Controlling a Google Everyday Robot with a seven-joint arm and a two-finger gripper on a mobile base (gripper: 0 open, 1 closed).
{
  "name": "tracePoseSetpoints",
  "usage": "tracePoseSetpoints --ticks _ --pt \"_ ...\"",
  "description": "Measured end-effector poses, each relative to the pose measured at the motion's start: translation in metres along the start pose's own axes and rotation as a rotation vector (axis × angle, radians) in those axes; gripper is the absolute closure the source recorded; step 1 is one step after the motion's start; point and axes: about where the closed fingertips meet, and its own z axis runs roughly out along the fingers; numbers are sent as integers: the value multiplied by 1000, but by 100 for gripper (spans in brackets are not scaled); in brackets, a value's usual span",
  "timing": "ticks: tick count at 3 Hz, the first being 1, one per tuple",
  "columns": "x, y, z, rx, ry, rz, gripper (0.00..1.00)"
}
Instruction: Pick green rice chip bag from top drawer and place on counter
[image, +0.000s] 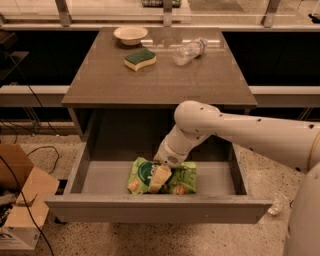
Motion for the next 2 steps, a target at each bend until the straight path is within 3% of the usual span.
tracePoseSetpoints --ticks 1,2 --pt "10 7 -7 20 21 8 50" --pt "5 13 -41 101 2 -17 81"
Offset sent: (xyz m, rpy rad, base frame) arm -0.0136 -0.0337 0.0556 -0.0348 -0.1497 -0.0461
